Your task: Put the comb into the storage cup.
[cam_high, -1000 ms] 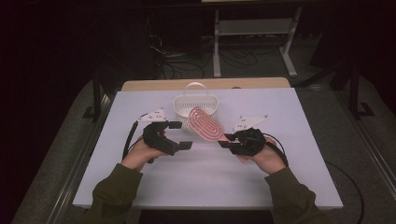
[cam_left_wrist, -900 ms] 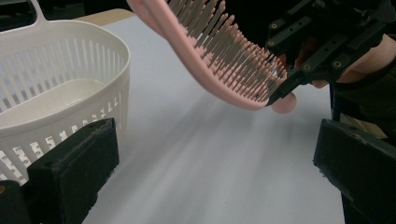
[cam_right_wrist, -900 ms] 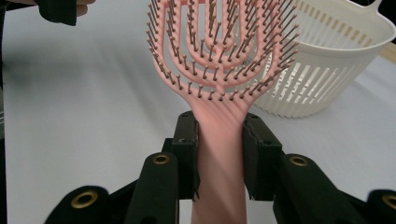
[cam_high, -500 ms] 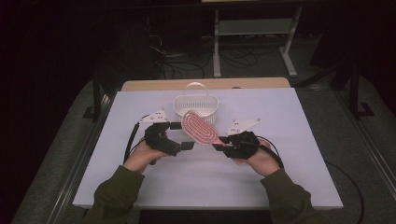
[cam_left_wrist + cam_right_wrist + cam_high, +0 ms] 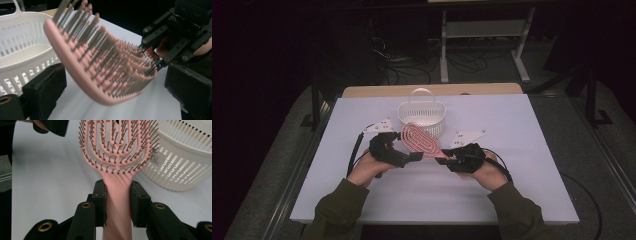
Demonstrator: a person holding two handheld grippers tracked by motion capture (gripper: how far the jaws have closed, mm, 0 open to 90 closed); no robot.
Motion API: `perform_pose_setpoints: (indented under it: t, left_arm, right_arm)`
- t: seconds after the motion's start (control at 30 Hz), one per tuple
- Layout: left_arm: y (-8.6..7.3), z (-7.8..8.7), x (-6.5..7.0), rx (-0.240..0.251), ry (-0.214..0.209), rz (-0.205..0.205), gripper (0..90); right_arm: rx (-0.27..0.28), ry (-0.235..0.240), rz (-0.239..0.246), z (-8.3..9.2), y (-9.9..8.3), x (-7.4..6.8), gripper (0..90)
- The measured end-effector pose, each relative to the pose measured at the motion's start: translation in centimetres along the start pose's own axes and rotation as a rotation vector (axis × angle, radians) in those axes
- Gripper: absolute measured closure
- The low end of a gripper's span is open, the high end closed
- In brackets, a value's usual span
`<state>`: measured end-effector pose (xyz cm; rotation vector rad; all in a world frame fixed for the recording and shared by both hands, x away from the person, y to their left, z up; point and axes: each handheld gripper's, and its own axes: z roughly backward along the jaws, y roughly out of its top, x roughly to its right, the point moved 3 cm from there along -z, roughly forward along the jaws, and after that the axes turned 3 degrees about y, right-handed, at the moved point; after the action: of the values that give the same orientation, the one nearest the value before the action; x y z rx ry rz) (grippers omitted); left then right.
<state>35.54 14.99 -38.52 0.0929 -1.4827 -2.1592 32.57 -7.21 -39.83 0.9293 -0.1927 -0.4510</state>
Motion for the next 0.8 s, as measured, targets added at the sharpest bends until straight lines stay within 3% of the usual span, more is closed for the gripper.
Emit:
perform_pose_setpoints:
  t: [0.3,0.8]
  left_arm:
    - [0.08,0.2,-0.12,0.017,0.002,0.02,8.2]
    - [0.11,0.56,-0.49,0.024,-0.002,0.074,24.8]
  right_arm:
    - [-0.008,0.002,0.022,-0.61,-0.04,-0.48,68.8]
    - [-0.01,-0.015,0.052,-0.96,-0.1,-0.69,68.8]
